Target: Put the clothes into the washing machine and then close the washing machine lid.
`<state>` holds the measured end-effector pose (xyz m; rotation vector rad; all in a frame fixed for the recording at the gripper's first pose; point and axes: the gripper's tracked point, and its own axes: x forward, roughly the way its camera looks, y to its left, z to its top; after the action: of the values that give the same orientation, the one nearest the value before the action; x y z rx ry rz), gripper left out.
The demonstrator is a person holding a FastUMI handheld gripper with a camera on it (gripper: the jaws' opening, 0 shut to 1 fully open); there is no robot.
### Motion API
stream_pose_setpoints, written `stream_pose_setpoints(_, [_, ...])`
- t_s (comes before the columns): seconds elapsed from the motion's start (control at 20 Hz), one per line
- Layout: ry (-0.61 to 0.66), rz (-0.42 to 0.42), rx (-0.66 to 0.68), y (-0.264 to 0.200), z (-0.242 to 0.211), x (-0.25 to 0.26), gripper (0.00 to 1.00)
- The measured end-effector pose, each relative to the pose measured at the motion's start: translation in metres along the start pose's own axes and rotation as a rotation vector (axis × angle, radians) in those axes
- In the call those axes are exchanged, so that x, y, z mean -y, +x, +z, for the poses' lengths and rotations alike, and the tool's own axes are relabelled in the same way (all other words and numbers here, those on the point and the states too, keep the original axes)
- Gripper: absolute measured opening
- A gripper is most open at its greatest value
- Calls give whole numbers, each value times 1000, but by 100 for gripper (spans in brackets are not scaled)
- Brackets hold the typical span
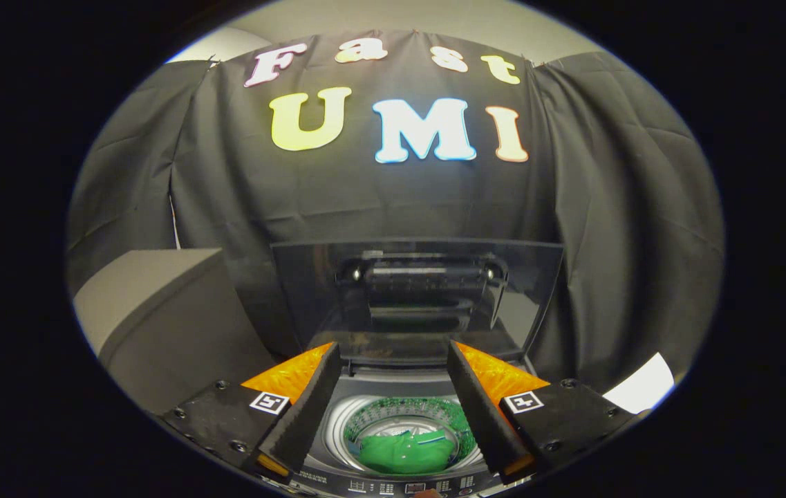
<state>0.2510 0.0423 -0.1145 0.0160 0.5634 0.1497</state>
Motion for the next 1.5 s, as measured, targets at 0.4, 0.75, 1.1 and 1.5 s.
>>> stream_pose_setpoints(0.4, [33, -40, 115, 10, 64, 12, 97])
stream_pose_setpoints(0.75, [81, -39, 118, 45, 84, 14, 97])
stream_pose_setpoints(1.1, [35, -73, 120, 89, 102, 19, 97])
stream_pose_setpoints(1.5, [11, -91, 98, 110, 90, 30, 98])
